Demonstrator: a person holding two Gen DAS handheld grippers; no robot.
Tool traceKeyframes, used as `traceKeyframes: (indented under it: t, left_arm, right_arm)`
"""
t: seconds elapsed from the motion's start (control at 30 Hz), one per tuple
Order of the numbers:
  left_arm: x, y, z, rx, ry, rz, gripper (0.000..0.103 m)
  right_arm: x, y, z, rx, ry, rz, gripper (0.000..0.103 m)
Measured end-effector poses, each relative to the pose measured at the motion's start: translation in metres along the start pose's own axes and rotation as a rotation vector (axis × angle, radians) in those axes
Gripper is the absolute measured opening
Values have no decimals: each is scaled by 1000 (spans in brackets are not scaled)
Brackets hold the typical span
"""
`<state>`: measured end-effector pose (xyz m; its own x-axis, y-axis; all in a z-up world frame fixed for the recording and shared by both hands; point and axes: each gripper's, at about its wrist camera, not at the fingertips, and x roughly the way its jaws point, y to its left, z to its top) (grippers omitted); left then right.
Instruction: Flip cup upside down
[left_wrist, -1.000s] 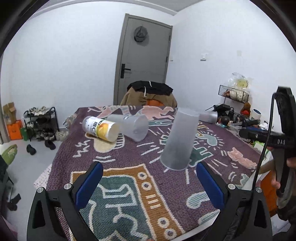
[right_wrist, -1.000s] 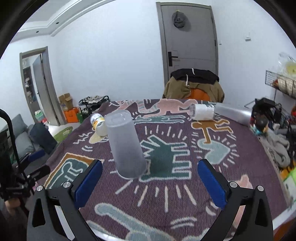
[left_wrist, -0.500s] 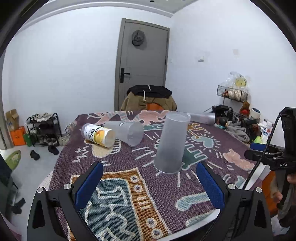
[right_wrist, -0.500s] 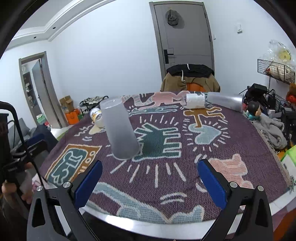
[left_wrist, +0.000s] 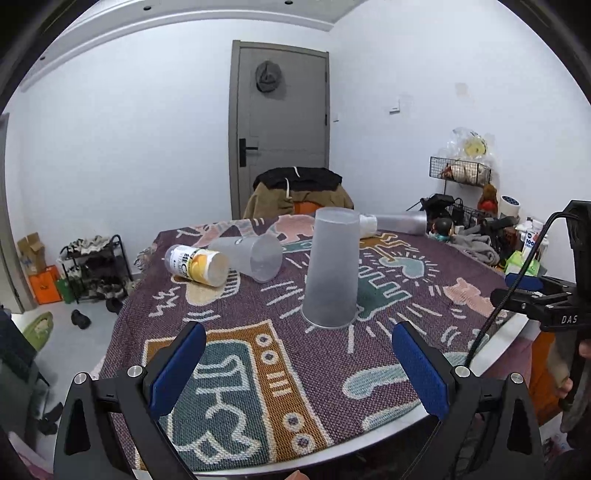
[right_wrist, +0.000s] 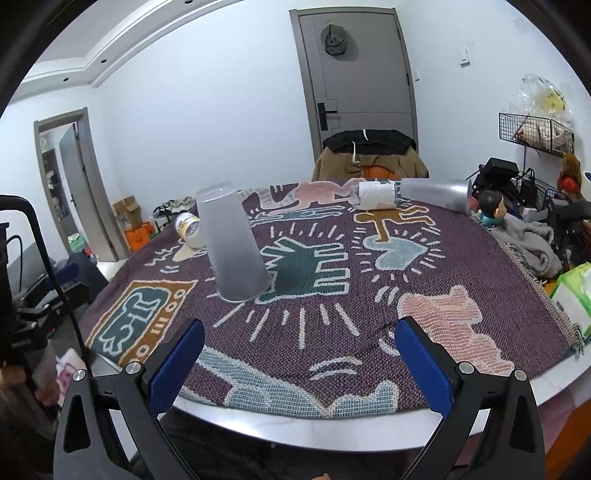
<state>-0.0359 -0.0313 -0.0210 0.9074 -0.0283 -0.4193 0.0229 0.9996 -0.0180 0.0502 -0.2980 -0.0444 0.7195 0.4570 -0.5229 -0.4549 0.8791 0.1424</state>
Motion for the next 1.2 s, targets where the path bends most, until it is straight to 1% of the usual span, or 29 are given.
traceKeyframes:
  t: [0.17, 0.4, 0.7, 1.2]
  left_arm:
    - [-1, -5, -2, 16, -6, -7, 101]
    - [-1, -4, -1, 3, -9, -11, 101]
    - [1, -4, -2, 1, -4, -14, 101]
    - [1, -4, -2, -1, -3, -17, 101]
  right_arm:
    - [0, 5, -2, -32, -5, -14, 103]
    - [-7, 5, 1, -42, -39, -20, 103]
    - [-6, 4, 2, -33, -39, -12, 103]
    - [-4, 5, 3, -37, -42, -26, 103]
